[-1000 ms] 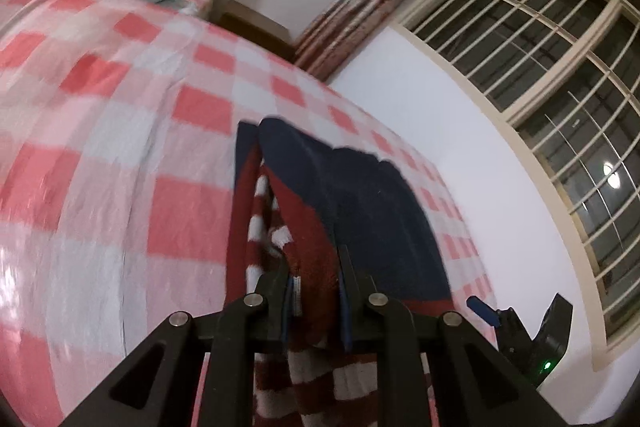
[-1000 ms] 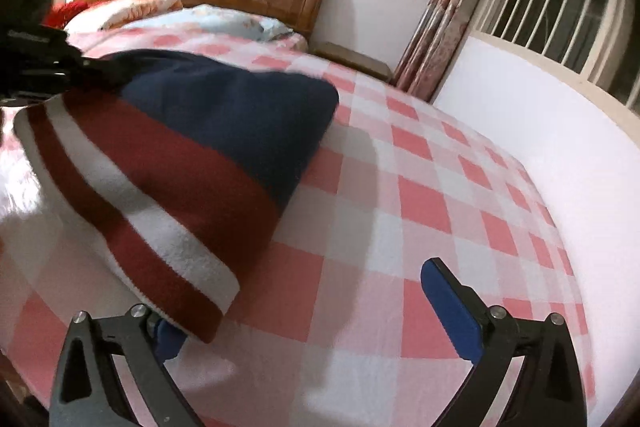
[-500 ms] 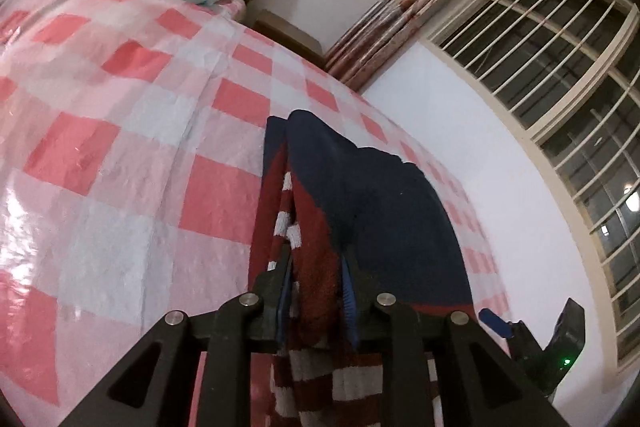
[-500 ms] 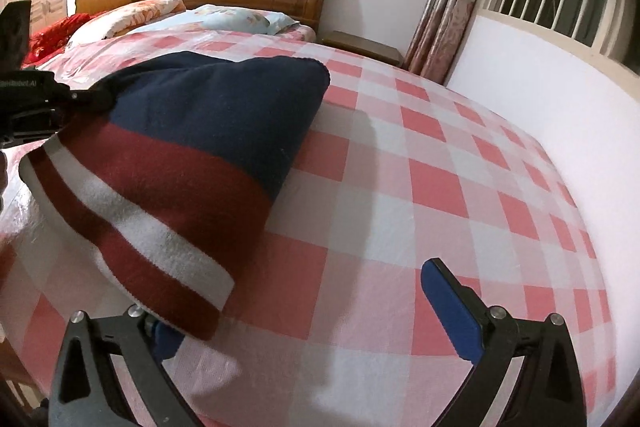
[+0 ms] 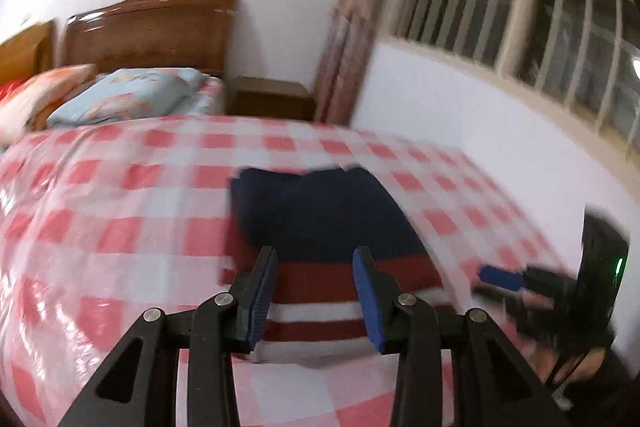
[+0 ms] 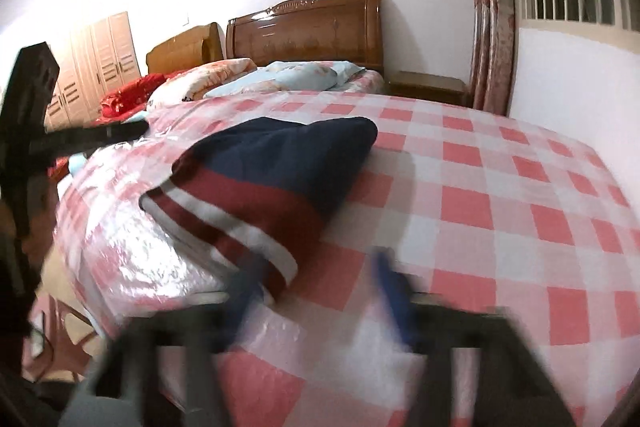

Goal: Fold small clothes

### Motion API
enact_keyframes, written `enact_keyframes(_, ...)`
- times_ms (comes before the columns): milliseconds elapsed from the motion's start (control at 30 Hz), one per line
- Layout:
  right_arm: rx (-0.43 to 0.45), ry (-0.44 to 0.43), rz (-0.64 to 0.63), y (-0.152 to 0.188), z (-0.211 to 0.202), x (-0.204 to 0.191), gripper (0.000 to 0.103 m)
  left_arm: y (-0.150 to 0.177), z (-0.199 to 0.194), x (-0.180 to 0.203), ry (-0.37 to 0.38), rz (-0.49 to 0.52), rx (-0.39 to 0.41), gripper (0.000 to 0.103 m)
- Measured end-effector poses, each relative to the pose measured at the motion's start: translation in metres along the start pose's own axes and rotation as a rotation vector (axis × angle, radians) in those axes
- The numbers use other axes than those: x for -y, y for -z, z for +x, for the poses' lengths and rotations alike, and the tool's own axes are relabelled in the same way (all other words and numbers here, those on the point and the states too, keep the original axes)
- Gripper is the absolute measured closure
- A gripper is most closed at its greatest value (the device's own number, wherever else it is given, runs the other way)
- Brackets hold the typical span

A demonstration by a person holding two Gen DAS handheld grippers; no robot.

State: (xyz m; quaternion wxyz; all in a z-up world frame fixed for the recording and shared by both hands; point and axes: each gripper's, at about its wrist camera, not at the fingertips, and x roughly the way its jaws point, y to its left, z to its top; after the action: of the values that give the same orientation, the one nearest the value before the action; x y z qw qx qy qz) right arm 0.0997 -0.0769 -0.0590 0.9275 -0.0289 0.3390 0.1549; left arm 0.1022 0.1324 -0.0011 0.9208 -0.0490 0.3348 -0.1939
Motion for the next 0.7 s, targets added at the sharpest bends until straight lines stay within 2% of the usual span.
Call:
enact_keyframes(33, 0.001, 0.008, -0.019, -0.003, 0.004, -0.004, 0.0, 0.002, 0.01, 0.004, -0.012, 0.013, -0.03, 0.063)
enact_keyframes(100, 0.002, 0.002, -0.057, -0.006, 0.01, -0.015, 0.0, 0.007, 0.027, -0.001, -0.047, -0.002, -0.077, 0.063)
enact_keyframes(167, -0.011, -0.047, -0.083, -0.006, 0.016, -0.025, 0.0, 0.013, 0.038, -0.012, -0.072, -0.036, -0.105, 0.063)
enact_keyframes(233, -0.05, -0.059, -0.127, -0.003, 0.027, -0.037, 0.0, 0.022, 0.046, -0.028, -0.09, -0.08, -0.143, 0.063)
enact_keyframes(300, -0.124, -0.044, -0.141, 0.004, 0.045, -0.041, 0.0, 0.029, 0.056, -0.044, -0.072, -0.13, -0.171, 0.062)
enact_keyframes(367, -0.134, -0.085, -0.084, 0.006, 0.047, -0.033, 0.0, 0.034, 0.053, -0.054, -0.046, -0.167, -0.162, 0.062)
enact_keyframes(433, -0.129, -0.14, -0.046, 0.001, 0.037, -0.026, 0.0, 0.032, 0.046, -0.054, -0.07, -0.163, -0.147, 0.063)
enact_keyframes(500, -0.093, -0.129, -0.049, -0.001, 0.026, -0.023, 0.0, 0.028, 0.031, -0.047, -0.088, -0.145, -0.103, 0.063)
enact_keyframes(600, -0.09, -0.125, -0.003, 0.0, 0.027, -0.013, 0.0, 0.019, 0.018, -0.035, -0.045, -0.123, -0.035, 0.063)
enact_keyframes(700, -0.137, -0.135, -0.012, 0.011, 0.043, -0.016, 0.0, 0.016, 0.027, -0.017, -0.019, -0.071, -0.053, 0.063)
